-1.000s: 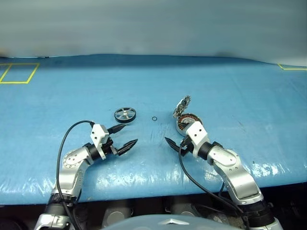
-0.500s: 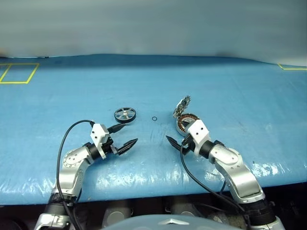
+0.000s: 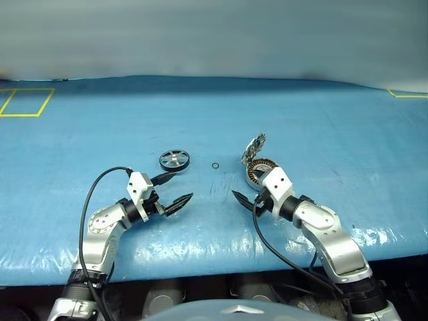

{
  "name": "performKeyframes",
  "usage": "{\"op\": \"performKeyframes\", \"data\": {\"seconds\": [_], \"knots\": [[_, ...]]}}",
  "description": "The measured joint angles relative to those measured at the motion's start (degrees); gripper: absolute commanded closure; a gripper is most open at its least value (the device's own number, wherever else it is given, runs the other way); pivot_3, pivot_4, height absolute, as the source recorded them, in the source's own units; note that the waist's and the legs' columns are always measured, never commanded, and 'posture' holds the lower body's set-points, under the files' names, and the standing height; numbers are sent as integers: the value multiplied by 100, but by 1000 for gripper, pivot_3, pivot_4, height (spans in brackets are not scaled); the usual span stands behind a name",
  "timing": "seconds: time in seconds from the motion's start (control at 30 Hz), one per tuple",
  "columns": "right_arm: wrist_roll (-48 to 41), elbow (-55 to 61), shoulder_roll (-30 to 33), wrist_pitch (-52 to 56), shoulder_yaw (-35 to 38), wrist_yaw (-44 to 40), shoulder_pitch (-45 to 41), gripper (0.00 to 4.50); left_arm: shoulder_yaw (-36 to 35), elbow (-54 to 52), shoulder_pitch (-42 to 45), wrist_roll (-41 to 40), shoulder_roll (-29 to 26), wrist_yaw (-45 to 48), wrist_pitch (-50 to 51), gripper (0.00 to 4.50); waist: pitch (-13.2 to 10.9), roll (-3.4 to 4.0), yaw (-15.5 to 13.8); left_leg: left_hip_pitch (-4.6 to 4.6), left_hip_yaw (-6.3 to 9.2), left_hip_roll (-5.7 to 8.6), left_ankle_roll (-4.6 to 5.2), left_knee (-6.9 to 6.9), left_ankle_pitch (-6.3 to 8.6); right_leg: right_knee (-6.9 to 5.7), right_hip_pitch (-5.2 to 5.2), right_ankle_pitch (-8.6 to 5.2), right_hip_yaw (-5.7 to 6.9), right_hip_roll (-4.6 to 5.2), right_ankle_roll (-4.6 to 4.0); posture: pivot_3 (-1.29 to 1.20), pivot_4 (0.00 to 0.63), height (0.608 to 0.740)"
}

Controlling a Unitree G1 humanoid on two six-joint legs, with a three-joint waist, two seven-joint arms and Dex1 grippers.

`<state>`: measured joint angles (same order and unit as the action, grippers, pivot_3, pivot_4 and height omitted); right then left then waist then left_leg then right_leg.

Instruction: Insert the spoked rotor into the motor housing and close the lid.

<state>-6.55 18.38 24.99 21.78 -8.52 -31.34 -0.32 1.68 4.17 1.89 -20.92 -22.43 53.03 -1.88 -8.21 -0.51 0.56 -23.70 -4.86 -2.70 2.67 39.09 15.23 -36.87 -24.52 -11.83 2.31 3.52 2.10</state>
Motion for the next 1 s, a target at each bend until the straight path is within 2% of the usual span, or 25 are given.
{"op": "performKeyframes", "data": {"seconds": [0.17,0.5,0.73,1.0], "knots": [[-88,51,88,213,53,-77,-41,19,2,0,0,23,7,-26,0,0,0,0,-1,0,0,0,0,1,0,0,0,4,0,1,-4,0,150,740],[-483,295,994,1002,513,-614,-623,19,90,1,18,27,114,-30,0,0,0,-1,-3,0,0,3,1,4,0,0,1,10,0,0,-11,0,150,740],[-474,47,1950,1452,157,-1413,-1432,19,127,13,123,65,203,-28,-3,0,0,0,0,-1,0,7,2,4,0,0,0,10,0,-1,-13,0,150,740],[-502,-189,2186,1504,-109,-2017,-1921,19,176,17,50,76,329,-71,-22,0,0,-2,-8,-5,1,6,8,4,4,4,0,11,-1,1,-11,0,150,740]]}}
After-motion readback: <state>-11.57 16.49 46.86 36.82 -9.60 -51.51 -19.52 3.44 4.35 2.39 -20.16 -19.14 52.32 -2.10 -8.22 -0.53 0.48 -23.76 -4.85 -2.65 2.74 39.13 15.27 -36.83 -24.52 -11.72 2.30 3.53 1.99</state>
